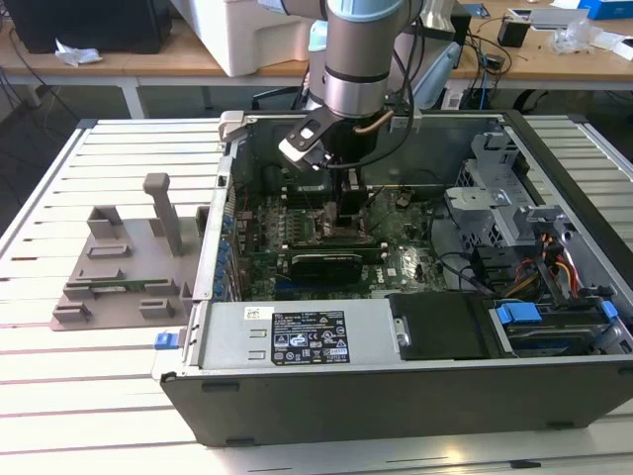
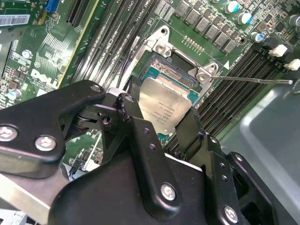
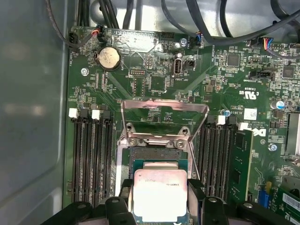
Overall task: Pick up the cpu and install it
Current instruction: 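Place the cpu into insertion slot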
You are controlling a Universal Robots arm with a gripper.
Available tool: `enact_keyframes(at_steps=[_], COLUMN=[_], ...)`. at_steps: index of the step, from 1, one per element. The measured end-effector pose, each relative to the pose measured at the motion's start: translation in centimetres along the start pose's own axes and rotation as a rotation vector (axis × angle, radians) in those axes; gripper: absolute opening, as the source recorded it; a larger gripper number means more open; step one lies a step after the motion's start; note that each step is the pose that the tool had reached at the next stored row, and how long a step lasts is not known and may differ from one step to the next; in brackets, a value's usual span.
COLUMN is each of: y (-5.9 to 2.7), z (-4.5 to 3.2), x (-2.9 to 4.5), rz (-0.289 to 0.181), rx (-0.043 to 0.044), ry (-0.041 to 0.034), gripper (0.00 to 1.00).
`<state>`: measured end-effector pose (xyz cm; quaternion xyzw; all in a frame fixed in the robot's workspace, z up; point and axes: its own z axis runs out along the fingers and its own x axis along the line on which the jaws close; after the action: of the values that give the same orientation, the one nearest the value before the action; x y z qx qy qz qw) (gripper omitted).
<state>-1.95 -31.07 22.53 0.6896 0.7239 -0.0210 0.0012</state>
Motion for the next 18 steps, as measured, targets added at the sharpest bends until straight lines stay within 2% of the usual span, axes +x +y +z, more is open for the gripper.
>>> enact_keyframes(at_steps=[3,5,6,8,9,10,18], y=[0.01,0.02,0.02,0.03,0.04,0.05,0.08], z=[0.28,0.5,0.68,0.91,1.47,1.71,2.35], x=[0.01,0.02,0.02,0.03,0.05,0.06,0.3], rz=[0.001,0.029,0.042,0.042,0.042,0.042,0.042], rx=[0.0001,0.0016,0.002,0.0021,0.0021,0.0021,0.0021], ry=[-0.0012,-0.0123,-0.0133,-0.0133,-0.0132,-0.0132,-0.0132], gripper=[0.55,0.55,0.55,0.55,0.55,0.55,0.55])
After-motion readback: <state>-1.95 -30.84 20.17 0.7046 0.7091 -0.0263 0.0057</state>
